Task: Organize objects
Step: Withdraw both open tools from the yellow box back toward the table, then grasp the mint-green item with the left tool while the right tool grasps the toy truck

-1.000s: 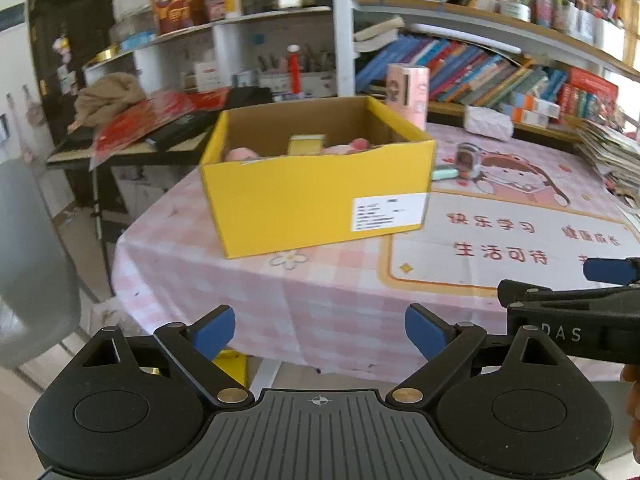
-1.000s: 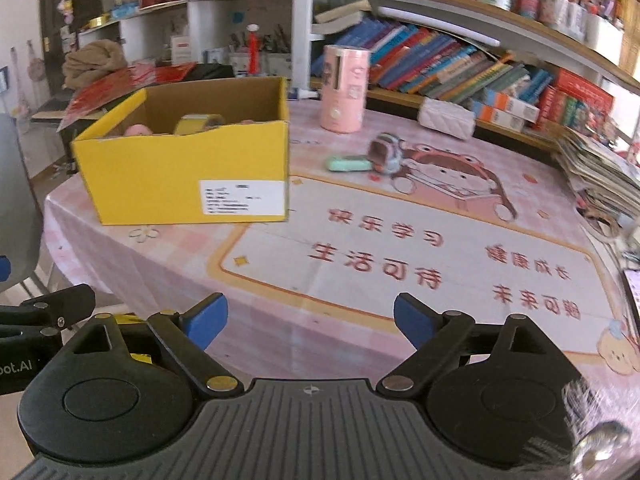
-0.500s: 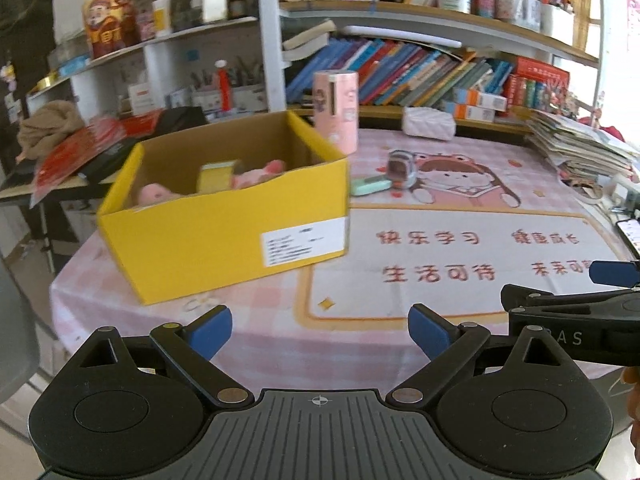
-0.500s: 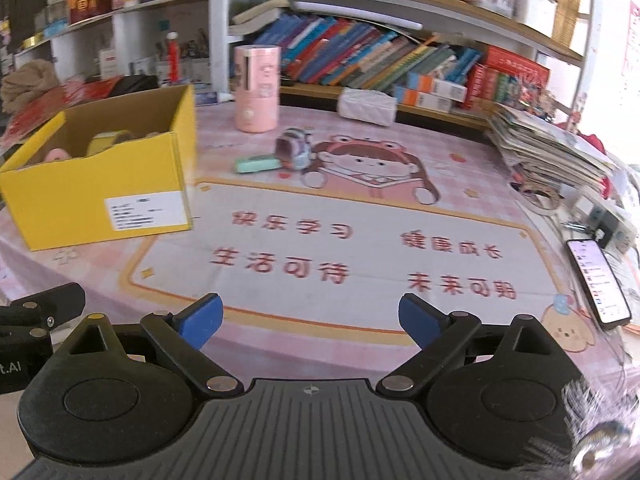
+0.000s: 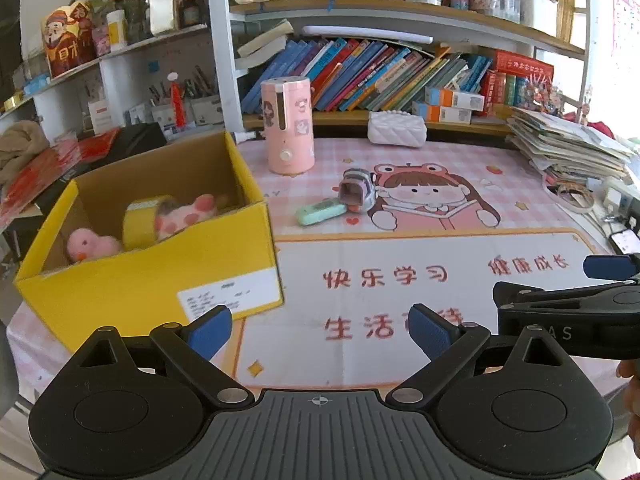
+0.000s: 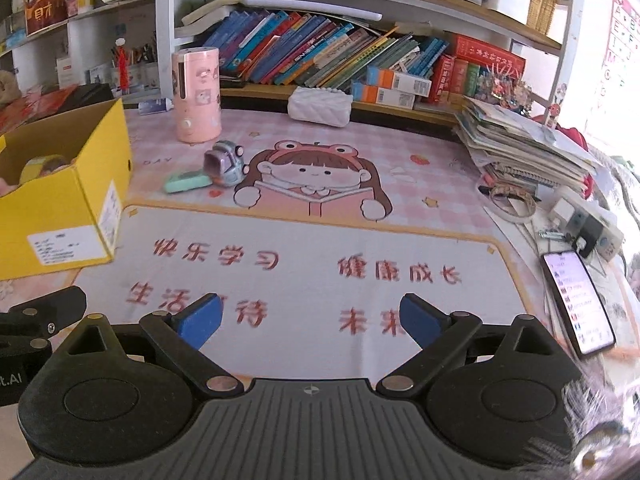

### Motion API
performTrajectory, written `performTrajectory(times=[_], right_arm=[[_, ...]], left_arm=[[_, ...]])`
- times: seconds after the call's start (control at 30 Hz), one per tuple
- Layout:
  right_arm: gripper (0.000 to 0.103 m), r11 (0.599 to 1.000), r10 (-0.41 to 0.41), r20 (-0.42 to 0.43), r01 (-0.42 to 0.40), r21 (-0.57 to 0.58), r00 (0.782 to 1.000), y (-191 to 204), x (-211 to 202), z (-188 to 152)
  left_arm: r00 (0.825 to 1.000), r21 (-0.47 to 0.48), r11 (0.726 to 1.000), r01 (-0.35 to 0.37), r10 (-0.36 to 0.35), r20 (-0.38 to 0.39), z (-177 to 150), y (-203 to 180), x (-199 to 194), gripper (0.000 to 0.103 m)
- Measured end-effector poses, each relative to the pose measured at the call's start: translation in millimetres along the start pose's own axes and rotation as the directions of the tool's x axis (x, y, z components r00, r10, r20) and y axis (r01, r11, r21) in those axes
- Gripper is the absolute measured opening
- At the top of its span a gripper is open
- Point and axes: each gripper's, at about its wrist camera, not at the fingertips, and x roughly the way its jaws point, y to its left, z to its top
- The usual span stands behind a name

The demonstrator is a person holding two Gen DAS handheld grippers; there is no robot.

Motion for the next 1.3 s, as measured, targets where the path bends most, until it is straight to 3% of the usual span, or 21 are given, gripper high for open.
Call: performTrajectory(times=[0.57, 1.17, 1.3], right_arm=[[0.096, 0.998, 0.061, 0.004, -0.061, -0.035, 0.998, -48, 70, 55], [0.094, 0.986, 0.167, -0.017, -0.167, 0.001, 0.986, -79, 131, 83], [0.092, 0.982, 0.189, -0.029, -0.189, 0.005, 0.982, -82, 142, 86]], left_arm=[[0.999, -0.020, 0.999, -0.040, 0.040, -0.007, 48, -46, 61, 0.096], [0.991, 0.002, 0.992, -0.123, 0.123, -0.049, 69, -71, 110, 0.096], [0.992, -0.015, 0.993, -0.115, 0.114, -0.060, 73, -70, 121, 0.096]])
